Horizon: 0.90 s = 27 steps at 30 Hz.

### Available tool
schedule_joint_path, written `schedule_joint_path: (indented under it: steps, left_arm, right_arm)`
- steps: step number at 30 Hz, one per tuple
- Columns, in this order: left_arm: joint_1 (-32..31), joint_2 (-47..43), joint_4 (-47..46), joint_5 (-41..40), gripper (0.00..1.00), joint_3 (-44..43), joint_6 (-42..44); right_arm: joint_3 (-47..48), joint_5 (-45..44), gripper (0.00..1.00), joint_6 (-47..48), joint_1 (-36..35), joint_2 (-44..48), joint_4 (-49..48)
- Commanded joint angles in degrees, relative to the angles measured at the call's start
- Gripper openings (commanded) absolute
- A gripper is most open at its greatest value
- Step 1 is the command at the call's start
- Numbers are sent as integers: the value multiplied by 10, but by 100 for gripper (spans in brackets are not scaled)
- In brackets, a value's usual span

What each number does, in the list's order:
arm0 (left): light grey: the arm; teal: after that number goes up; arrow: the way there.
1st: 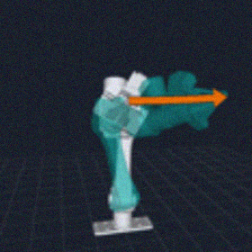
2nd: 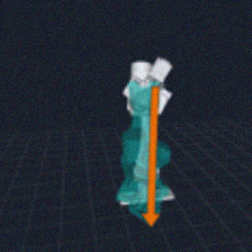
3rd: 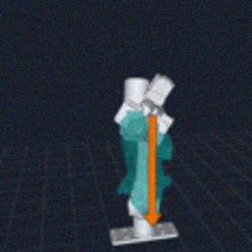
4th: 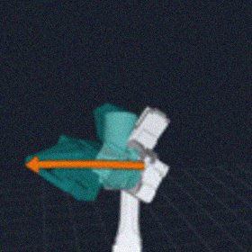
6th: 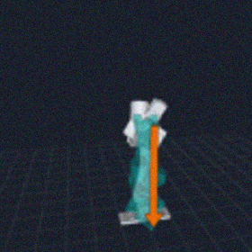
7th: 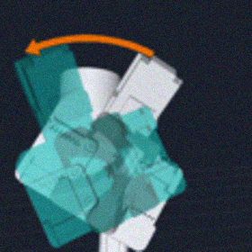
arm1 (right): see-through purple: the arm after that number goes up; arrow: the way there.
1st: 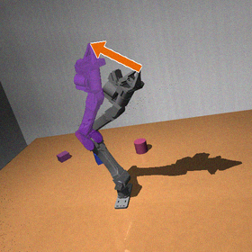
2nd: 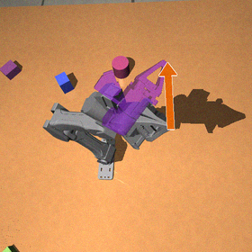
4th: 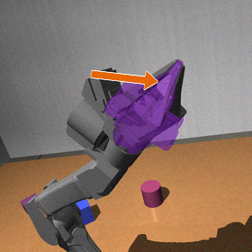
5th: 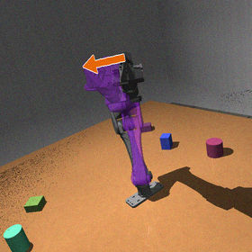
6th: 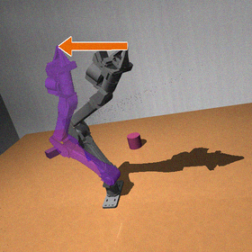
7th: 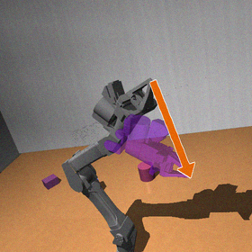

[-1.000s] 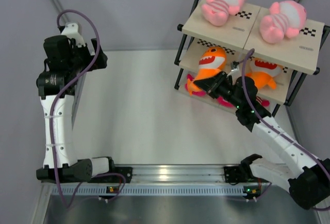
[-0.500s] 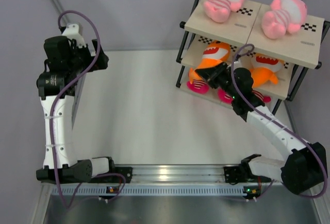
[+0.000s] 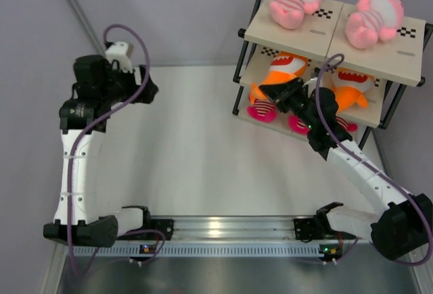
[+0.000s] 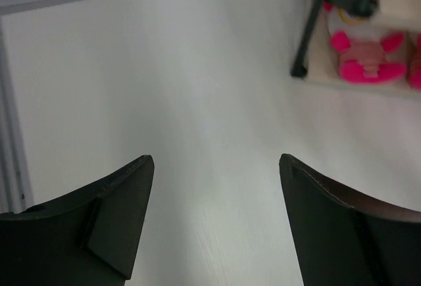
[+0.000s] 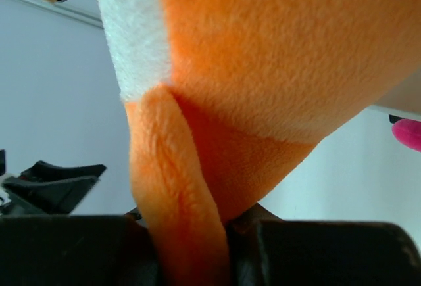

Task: Place and organize the stuffed toys onto the shelf

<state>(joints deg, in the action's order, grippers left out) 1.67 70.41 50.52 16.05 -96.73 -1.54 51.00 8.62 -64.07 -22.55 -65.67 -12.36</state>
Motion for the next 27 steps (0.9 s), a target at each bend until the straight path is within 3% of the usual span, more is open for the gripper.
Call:
schedule_joint_path:
  steps: [1, 2, 3, 6, 9, 13, 19, 27]
  left_arm:
    - [-131, -12, -5, 43, 83, 67, 101]
    - [-170, -12, -5, 22, 84, 93, 142]
    - [-252, -11, -6, -7, 87, 100, 165]
    - [-375, 16, -7, -107, 93, 85, 267]
    - [-448, 44, -23, -192, 98, 59, 380]
    - [-479, 55, -67, -176, 98, 38, 518]
    - [-478, -12, -225, -45, 99, 163, 752]
    - [-478, 43, -242, 56, 95, 112, 718]
  right_arm:
    - [20, 6, 0, 16, -10, 43, 1]
    - [22, 9, 0, 18, -13, 46, 16]
    - [24, 17, 0, 20, -14, 50, 22]
    - [34, 43, 0, 22, -14, 57, 51]
    - [42, 56, 0, 24, -17, 76, 77]
    - [59, 77, 0, 34, -20, 94, 116]
    - [74, 113, 0, 37, -26, 115, 156]
    - [69, 161, 0, 24, -34, 151, 151]
